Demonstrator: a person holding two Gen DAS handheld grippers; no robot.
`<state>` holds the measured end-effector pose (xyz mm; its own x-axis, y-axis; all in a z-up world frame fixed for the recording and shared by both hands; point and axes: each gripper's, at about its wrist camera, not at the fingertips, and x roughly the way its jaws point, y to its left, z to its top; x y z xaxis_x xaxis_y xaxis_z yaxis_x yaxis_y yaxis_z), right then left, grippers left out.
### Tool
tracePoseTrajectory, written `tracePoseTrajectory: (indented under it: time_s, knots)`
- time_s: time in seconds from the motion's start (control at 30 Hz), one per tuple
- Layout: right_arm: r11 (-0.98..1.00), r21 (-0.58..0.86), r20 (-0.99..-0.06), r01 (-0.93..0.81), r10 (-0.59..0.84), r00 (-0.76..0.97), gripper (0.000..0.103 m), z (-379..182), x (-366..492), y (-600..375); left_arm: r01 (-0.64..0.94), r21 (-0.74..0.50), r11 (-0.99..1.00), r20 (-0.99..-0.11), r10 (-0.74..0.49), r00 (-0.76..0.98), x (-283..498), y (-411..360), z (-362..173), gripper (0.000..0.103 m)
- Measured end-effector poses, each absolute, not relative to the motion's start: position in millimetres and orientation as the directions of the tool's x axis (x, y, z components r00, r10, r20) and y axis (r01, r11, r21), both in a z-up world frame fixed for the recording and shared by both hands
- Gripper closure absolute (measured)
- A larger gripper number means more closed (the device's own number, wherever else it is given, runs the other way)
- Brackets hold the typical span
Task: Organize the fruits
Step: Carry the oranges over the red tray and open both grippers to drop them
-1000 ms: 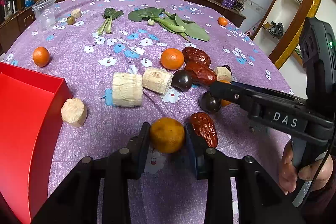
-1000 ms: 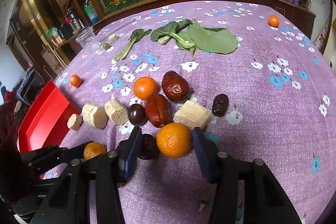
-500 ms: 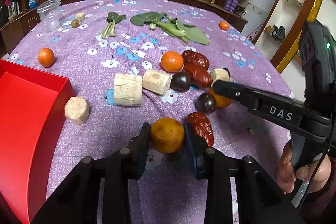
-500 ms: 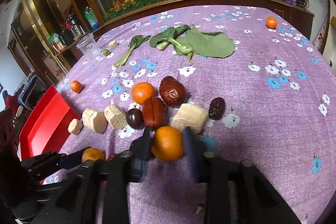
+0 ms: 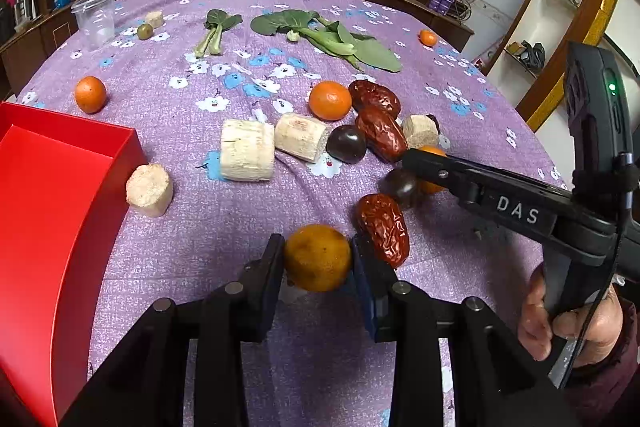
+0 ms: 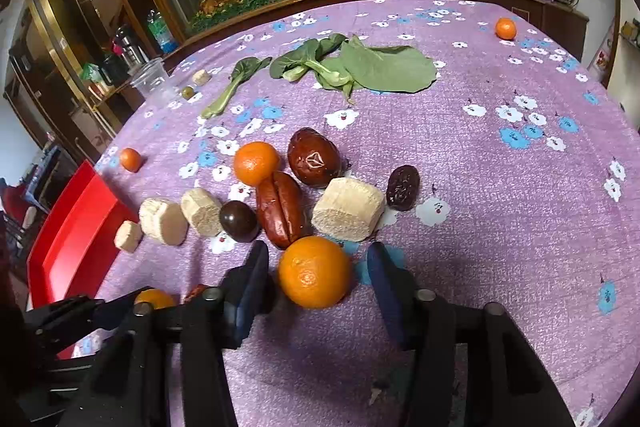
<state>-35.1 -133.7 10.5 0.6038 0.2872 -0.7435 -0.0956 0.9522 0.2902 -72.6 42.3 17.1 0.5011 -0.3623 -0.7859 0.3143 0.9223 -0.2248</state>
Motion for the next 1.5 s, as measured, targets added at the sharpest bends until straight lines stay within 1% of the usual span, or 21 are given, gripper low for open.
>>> tracePoseTrajectory:
  time_s: [0.1,0.2,0.33,0.43,0.6,0.73,0.87,1.07,1.23,1.3,1.4,1.43,1.47,1.5]
  knots:
    - [0.952,0.289,-0.739,-0.099,0.288,0.609,0.067,13,-42,-134,0.313,-0.211,0.926,-0.785,-0.351,0.511,-76,42,18,0.072]
    - [0.951,0.291,-0.726,-0.107,0.292,0.623,0.067,20,-52,-133,0.305,-0.224,0.926,-0.771,-0.360,0.525,-80,47,21,0.073]
    - [0.944,0.294,-0.702,-0.146,0.318,0.637,0.067,37,-63,-125,0.268,-0.271,0.924,-0.744,-0.378,0.551,-86,66,33,0.073]
    - [0.933,0.300,-0.684,-0.198,0.356,0.637,0.067,50,-69,-109,0.210,-0.304,0.929,-0.710,-0.368,0.600,-93,96,48,0.072]
    - [0.886,0.336,-0.663,-0.320,0.464,0.588,0.067,66,-75,-60,0.071,-0.320,0.945,-0.675,-0.279,0.682,-103,156,67,0.072]
    - [0.832,0.379,-0.661,-0.406,0.550,0.511,0.066,66,-74,-12,-0.070,-0.286,0.956,-0.674,-0.149,0.724,-108,204,71,0.072]
    - [0.776,0.402,-0.670,-0.487,0.611,0.420,0.066,58,-71,47,-0.184,-0.264,0.947,-0.690,-0.052,0.722,-110,242,64,0.072]
    - [0.738,0.391,-0.699,-0.550,0.627,0.345,0.066,40,-67,110,-0.259,-0.262,0.930,-0.715,-0.006,0.699,-110,275,49,0.072]
    - [0.738,0.365,-0.725,-0.568,0.608,0.324,0.066,29,-65,133,-0.299,-0.287,0.910,-0.724,-0.002,0.690,-112,291,43,0.072]
    - [0.742,0.351,-0.726,-0.571,0.600,0.334,0.064,29,-67,137,-0.309,-0.299,0.903,-0.721,-0.002,0.693,-114,294,43,0.071]
    - [0.740,0.337,-0.721,-0.582,0.600,0.346,0.062,31,-69,141,-0.307,-0.313,0.899,-0.713,-0.009,0.701,-117,297,46,0.060]
    - [0.741,0.331,-0.718,-0.584,0.599,0.353,0.061,32,-70,142,-0.307,-0.315,0.898,-0.708,-0.007,0.706,-118,297,48,0.053]
    - [0.741,0.328,-0.713,-0.586,0.601,0.360,0.058,34,-71,141,-0.305,-0.314,0.899,-0.705,-0.006,0.709,-119,297,49,0.049]
    - [0.740,0.328,-0.707,-0.587,0.605,0.367,0.053,36,-72,140,-0.303,-0.314,0.900,-0.703,-0.006,0.711,-120,296,50,0.048]
